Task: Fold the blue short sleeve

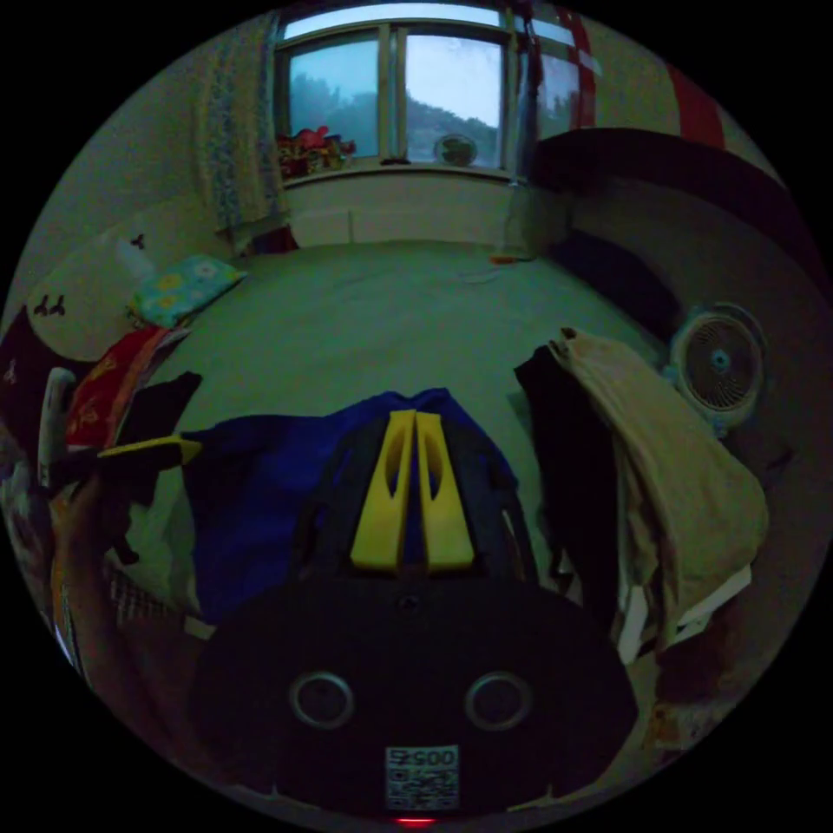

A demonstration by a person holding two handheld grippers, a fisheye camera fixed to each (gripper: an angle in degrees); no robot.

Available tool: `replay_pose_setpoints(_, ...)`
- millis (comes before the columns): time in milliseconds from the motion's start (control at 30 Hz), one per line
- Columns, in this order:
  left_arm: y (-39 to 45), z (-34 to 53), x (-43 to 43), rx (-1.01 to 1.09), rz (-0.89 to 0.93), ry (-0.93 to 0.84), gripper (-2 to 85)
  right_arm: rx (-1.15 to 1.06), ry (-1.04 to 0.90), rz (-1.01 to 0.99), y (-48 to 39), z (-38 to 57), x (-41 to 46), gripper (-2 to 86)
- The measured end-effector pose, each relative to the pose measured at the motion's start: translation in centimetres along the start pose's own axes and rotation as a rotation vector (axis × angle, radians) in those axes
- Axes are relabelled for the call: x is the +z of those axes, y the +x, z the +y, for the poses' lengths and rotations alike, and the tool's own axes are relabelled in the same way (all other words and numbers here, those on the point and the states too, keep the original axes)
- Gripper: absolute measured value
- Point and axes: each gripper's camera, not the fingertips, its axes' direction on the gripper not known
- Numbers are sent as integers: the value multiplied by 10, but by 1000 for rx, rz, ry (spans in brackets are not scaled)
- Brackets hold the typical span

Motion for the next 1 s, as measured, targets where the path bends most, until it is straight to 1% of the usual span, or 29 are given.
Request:
replay_pose_setpoints(33,16,1,2,80,37,-39,20,-19,3,-6,-6,-1,0,-10)
replay_pose_setpoints(67,32,3,3,150,38,-81,20,-49,12,9,-17,-2,0,-10)
replay_pose_setpoints(100,41,5,4,183,18,-97,20,-75,18,57,-28,-4,0,-10)
replay_pose_setpoints(167,77,14,6,365,-72,-157,20,-107,19,140,-42,-5,5,-10)
replay_pose_setpoints(200,85,17,7,417,-80,-180,20,-118,5,178,-50,-6,9,-10)
replay_pose_setpoints(233,102,23,8,524,-70,-225,21,-120,-1,189,-54,-7,10,-10)
replay_pose_setpoints(267,118,31,9,642,-29,-264,21,-118,-9,194,-60,-9,14,-10)
replay_pose_setpoints(333,136,41,6,767,55,-278,23,-112,-15,173,-66,-12,17,-10)
replay_pose_setpoints(433,147,46,-4,840,196,-293,26,-101,-19,158,-76,-17,21,-10)
replay_pose_setpoints(467,147,47,-9,850,254,-283,28,-98,-22,163,-79,-19,24,-10)
replay_pose_setpoints(533,143,46,-17,845,314,-251,33,-92,-32,164,-84,-21,28,-10)
replay_pose_setpoints(633,136,44,-25,828,332,-210,42,-91,-47,153,-94,-24,36,-10)
replay_pose_setpoints(833,107,29,-35,667,237,-95,63,-113,-82,155,-113,-30,54,-10)
replay_pose_setpoints(900,96,22,-36,601,184,-70,65,-132,-120,98,-121,-32,64,-9)
replay_pose_setpoints(967,77,13,-35,477,43,1,65,-142,-154,52,-128,-33,72,-9)
replay_pose_setpoints(1000,71,10,-34,433,8,12,65,-153,-172,38,-133,-33,77,-9)
